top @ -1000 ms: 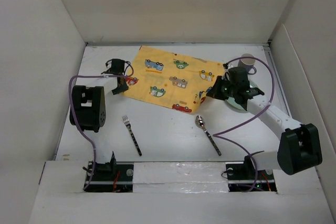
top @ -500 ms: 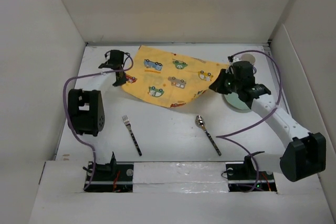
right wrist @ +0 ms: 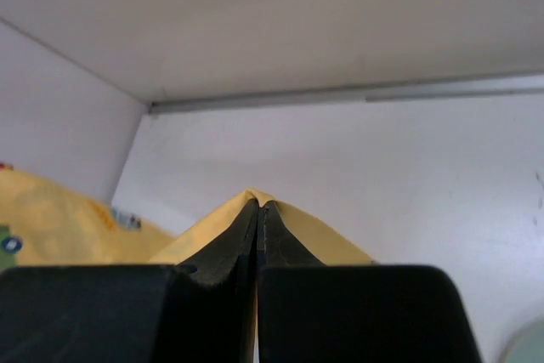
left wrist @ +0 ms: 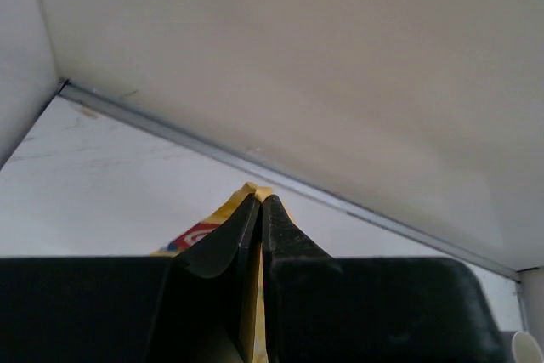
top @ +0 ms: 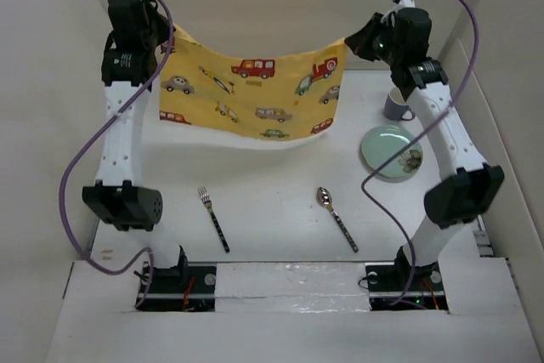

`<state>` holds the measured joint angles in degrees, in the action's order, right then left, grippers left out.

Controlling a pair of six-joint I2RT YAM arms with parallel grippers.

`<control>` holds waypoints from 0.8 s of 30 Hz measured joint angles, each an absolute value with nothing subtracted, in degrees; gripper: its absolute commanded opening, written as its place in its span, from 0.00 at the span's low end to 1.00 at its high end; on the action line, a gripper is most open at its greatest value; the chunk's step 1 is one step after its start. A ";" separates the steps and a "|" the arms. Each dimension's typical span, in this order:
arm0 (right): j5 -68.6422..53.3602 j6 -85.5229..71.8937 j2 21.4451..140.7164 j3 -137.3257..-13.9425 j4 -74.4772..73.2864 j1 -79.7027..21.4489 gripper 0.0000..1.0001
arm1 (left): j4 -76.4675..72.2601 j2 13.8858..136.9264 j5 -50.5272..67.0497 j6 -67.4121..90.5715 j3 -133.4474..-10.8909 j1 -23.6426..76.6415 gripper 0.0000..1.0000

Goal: Set the dinner table for one person

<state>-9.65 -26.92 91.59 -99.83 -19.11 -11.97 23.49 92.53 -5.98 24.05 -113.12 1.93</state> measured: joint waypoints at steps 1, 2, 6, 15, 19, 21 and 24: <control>-10.11 -27.03 96.07 -104.73 -19.35 -11.44 0.00 | 23.44 95.96 -4.86 24.71 -117.47 1.50 0.00; -10.55 -27.16 100.90 -110.91 -20.67 -10.94 0.00 | 23.97 99.39 -3.51 25.43 -121.51 1.04 0.00; -12.69 -28.75 116.75 -133.29 -25.87 -8.78 0.00 | 25.43 108.90 2.68 29.04 -129.56 -2.35 0.00; -16.56 -30.13 106.98 -122.30 -23.75 -5.26 0.00 | 20.88 100.07 12.27 32.64 -112.16 -10.57 0.00; -16.95 -29.30 94.08 -99.29 -19.07 -5.23 0.00 | 15.66 87.42 13.91 31.20 -88.62 -10.04 0.00; -17.06 -29.02 90.78 -88.99 -16.36 -5.13 0.00 | 12.29 84.03 14.79 30.59 -78.04 -9.78 0.00; -17.61 -28.93 90.85 -75.90 -12.82 -4.93 0.00 | 8.97 83.35 15.64 29.98 -66.98 -9.78 0.00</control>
